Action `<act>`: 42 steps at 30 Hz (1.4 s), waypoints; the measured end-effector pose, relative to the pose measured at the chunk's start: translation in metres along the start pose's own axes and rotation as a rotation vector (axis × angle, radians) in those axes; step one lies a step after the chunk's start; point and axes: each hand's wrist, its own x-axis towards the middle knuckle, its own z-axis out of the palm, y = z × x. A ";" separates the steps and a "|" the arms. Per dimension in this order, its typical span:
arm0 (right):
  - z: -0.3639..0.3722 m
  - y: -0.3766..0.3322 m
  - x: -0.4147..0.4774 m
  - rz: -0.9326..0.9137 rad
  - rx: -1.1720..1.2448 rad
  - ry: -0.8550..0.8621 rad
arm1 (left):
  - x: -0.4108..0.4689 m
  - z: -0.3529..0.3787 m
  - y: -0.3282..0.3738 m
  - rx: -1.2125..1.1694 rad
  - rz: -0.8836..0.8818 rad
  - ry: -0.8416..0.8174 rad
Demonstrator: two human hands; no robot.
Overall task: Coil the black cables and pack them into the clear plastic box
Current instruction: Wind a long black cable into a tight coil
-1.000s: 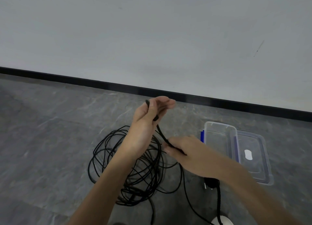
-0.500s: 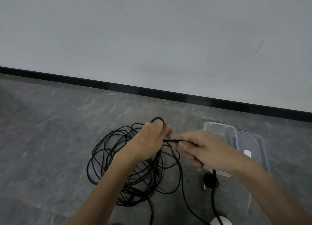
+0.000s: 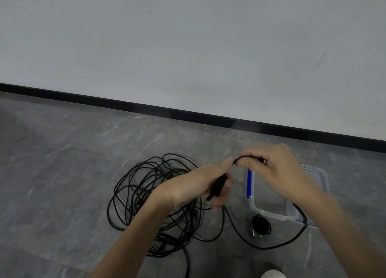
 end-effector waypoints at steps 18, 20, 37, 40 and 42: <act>0.019 0.009 0.004 -0.123 -0.201 0.110 | -0.010 0.002 0.005 -0.340 0.188 -0.042; 0.019 0.010 0.004 -0.109 -0.224 0.136 | -0.011 -0.001 0.006 -0.310 0.188 -0.016; 0.037 -0.013 0.006 0.064 0.254 -0.118 | -0.011 -0.006 0.011 -0.538 0.299 -0.054; 0.039 -0.017 0.007 0.072 0.184 -0.187 | -0.012 -0.015 0.010 -0.615 0.338 0.042; 0.042 -0.017 0.006 0.068 0.136 -0.221 | -0.013 -0.016 0.011 -0.611 0.361 0.078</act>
